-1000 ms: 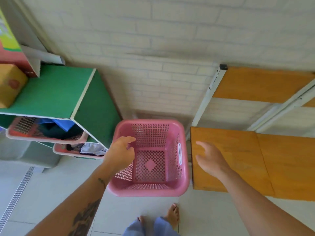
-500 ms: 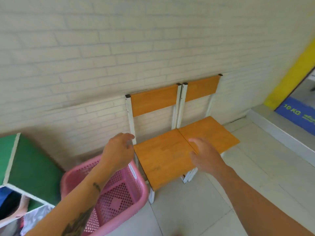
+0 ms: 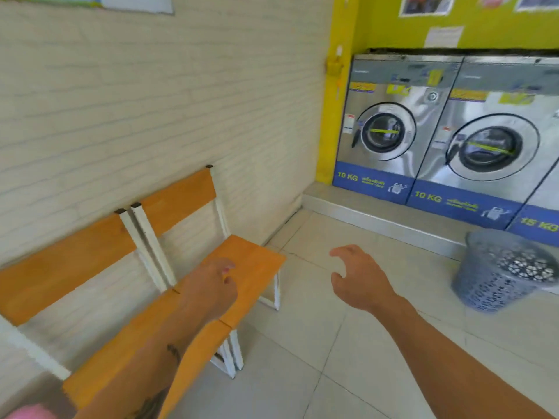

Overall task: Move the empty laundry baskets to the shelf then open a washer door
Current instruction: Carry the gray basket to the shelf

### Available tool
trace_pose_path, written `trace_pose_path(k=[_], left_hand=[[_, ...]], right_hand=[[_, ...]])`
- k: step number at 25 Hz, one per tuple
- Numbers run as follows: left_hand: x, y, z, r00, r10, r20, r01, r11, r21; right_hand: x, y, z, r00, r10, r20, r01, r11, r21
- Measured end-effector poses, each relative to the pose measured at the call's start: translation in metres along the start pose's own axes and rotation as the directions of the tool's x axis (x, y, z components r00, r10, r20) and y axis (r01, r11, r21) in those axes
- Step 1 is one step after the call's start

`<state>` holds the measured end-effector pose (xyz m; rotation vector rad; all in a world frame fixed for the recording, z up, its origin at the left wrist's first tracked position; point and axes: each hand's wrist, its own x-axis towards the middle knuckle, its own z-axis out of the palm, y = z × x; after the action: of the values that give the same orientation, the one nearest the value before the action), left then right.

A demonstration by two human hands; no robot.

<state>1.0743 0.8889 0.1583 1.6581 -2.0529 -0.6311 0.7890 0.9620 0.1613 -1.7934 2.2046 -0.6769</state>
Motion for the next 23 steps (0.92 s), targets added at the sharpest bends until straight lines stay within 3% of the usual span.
trace_pose_path(k=[5,10,23], left_hand=[[0.07,0.155,0.108,0.985,0.142,0.102,-0.149,0.986,0.07],[0.137,0.277,0.205,0.928,0.321,0.188,-0.336,0.94,0.052],[0.36,0.53,0.408,0.662,0.654,0.367,-0.696,0.718,-0.024]], right_hand=[[0.033,0.143,-0.09,0.982,0.177,-0.065,-0.185,0.974,-0.133],[0.05,0.258,-0.153,0.905,0.384,-0.185,-0.414,0.895,-0.164],[0.181,0.474,-0.25,0.635,0.683,-0.359,-0.743,0.668,-0.045]])
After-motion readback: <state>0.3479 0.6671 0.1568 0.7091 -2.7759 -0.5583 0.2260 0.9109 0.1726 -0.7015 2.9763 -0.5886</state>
